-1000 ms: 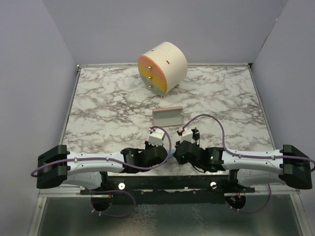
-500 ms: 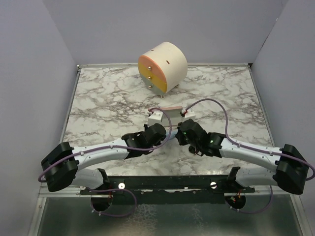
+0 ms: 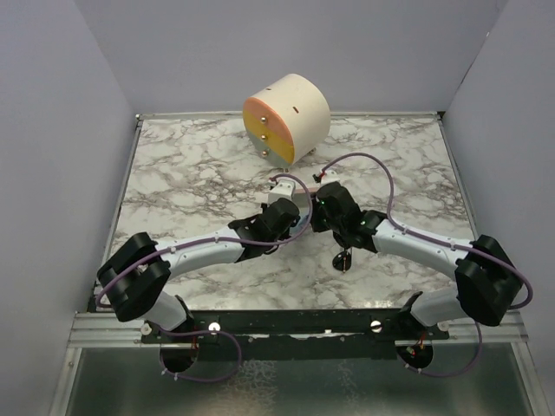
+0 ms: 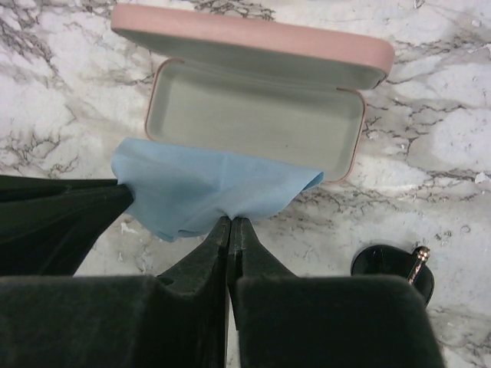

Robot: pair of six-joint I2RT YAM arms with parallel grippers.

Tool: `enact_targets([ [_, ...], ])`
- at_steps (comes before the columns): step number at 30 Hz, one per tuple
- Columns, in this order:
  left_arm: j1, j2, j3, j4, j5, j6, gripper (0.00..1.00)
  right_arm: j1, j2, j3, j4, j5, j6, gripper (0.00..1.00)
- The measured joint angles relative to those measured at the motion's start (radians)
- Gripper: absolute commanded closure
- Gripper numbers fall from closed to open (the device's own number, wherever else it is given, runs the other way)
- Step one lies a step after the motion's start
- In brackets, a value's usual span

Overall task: Organize the sunglasses
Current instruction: Place the glasses cleaning cloth in the sunglasses case.

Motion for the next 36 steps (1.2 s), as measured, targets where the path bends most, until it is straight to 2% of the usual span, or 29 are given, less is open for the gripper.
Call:
enact_targets([
  [16, 0.079, 0.101, 0.069, 0.069, 0.003, 0.049, 1.0, -0.108, 0.196, 0.112, 0.071, -0.096, -0.077, 0.99],
  [36, 0.12, 0.207, 0.096, 0.14, 0.003, 0.082, 1.0, -0.156, 0.282, 0.144, 0.127, -0.13, -0.104, 0.99],
])
